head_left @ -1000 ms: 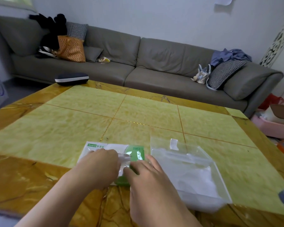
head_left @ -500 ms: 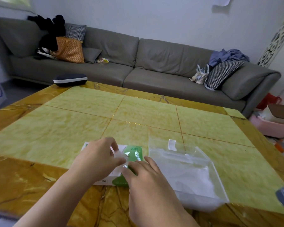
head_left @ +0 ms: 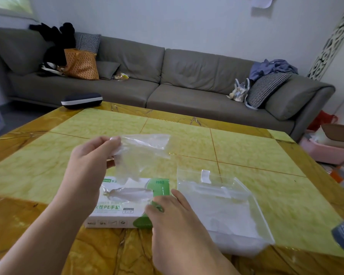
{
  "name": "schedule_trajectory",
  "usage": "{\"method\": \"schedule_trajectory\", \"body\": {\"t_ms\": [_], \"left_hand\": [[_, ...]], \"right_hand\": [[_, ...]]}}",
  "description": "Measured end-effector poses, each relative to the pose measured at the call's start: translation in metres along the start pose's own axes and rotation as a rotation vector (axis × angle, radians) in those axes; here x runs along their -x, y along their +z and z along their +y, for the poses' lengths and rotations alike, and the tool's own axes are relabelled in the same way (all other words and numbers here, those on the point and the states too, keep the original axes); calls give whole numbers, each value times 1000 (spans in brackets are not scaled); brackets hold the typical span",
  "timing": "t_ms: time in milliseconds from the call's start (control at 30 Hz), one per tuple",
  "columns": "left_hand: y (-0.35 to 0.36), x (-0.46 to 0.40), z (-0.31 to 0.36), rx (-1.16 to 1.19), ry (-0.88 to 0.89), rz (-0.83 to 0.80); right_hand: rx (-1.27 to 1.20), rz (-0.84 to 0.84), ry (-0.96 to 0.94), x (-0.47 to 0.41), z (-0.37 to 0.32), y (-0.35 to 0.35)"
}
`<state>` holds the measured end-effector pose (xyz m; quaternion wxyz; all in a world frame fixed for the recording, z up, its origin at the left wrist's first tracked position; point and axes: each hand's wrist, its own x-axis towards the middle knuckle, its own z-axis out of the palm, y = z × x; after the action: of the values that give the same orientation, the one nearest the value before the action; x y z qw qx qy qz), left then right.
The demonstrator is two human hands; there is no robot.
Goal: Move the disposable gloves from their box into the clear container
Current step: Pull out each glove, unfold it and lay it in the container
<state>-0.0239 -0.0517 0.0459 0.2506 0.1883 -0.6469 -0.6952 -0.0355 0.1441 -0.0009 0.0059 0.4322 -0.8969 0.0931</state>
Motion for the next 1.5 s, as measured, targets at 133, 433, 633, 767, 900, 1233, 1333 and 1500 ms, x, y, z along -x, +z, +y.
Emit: {"method": "schedule_trajectory", "body": {"t_ms": [133,433,633,767,900,1233,1333,1500], "left_hand": [[12,9,1,47,-106,-85],[40,38,7,-142,-140,-290],[48,39,-3,-282,-114,-233],[49,35,-5,-264,-150,-188],[54,44,-1,-345,-129,-270],[45,49,8,-398,-116,-577],[45,43,0,-270,-148,-443],[41,36,-2,-45,-264,-380]], "right_hand": [[-249,360,100,4,8,-16],[-1130,401,126,21,55,-70],[-1171,172,-23,33,68,-81],[-1112,109,-63,41,72,-91],[-613,251,51,38,54,-75],[-1161,473,625,24,49,-63],[-1251,472,677,23,58,-60],[-1270,445,685,27,72,-62]]}}
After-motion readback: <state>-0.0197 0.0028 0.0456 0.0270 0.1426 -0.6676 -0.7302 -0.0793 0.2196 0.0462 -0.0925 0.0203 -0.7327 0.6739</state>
